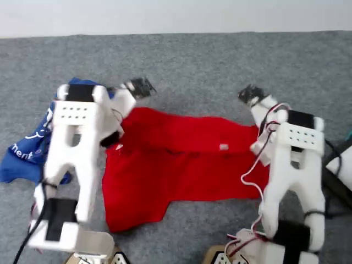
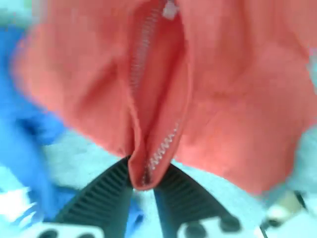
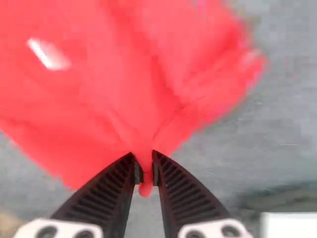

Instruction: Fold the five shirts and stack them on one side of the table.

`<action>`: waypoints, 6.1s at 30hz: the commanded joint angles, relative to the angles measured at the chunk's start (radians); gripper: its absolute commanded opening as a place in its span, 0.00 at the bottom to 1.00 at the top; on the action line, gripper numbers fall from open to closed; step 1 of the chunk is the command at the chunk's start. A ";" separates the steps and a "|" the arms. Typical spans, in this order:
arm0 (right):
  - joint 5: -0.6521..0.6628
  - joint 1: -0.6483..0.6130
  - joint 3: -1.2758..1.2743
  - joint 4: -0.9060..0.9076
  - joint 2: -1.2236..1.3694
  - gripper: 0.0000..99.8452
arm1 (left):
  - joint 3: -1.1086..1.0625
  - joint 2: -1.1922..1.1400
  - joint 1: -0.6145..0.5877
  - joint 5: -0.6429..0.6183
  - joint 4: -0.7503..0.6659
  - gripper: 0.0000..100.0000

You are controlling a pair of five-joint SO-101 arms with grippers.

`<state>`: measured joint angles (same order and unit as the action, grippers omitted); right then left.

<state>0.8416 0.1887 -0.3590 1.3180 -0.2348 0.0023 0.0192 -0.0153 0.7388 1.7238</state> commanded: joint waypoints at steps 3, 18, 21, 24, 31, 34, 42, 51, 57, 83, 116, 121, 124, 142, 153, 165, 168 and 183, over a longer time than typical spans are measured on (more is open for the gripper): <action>0.002 -0.004 0.256 0.001 -0.269 0.01 | 0.262 0.265 -0.008 -0.164 0.005 0.00; -0.169 0.239 0.488 -0.001 -0.716 0.01 | 0.705 0.491 -0.025 -0.531 -0.155 0.00; -0.169 0.308 0.488 0.001 -0.832 0.01 | 0.760 0.520 -0.023 -0.502 -0.210 0.00; -0.163 0.346 0.485 0.001 -0.949 0.01 | 0.797 0.546 -0.023 -0.382 -0.230 0.00; -0.166 0.440 0.298 0.036 -1.219 0.01 | 0.802 0.612 -0.031 -0.252 -0.199 0.00; -0.163 0.461 0.236 0.042 -1.320 0.01 | 0.802 0.617 -0.031 -0.183 -0.141 0.00; -0.166 0.461 0.141 0.038 -1.434 0.01 | 0.802 0.609 -0.127 -0.150 -0.130 0.00; -0.163 0.460 0.121 0.030 -1.429 0.01 | 0.754 0.609 -0.129 -0.150 -0.127 0.00; -0.137 0.460 -0.104 -0.150 -1.429 0.01 | 0.599 0.609 -0.124 -0.157 -0.135 0.00; 0.058 0.156 -0.967 -0.814 -1.428 0.01 | -0.576 0.609 -0.098 -0.158 -1.108 0.00; -0.362 -0.464 0.377 0.154 0.193 0.02 | -0.581 0.617 -0.097 -0.158 -0.822 0.00; -0.417 -0.512 0.591 0.165 0.438 0.10 | -0.618 0.617 -0.097 -0.158 -0.822 0.00; -0.465 -0.539 0.704 0.166 0.558 0.20 | -0.650 0.618 -0.097 -0.157 -0.822 0.00; -0.545 -0.611 1.189 0.166 1.084 0.24 | -0.657 0.618 -0.098 -0.157 -0.829 0.00; -0.554 -0.615 1.198 0.226 1.152 0.24 | -0.659 0.618 -0.098 -0.157 -0.827 0.00; -0.546 -0.676 1.198 0.236 1.210 0.20 | -0.661 0.618 -0.097 -0.157 -0.824 0.00; -0.545 -0.676 1.198 0.231 1.210 0.08 | -0.661 0.618 -0.097 -0.157 -0.825 0.00; -0.425 -0.585 1.347 0.401 1.099 0.01 | -0.625 0.620 -0.097 -0.158 -0.824 0.00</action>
<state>0.3798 -0.4281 0.8899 1.6356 0.9759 -0.6667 0.6191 -0.1197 0.5777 0.8938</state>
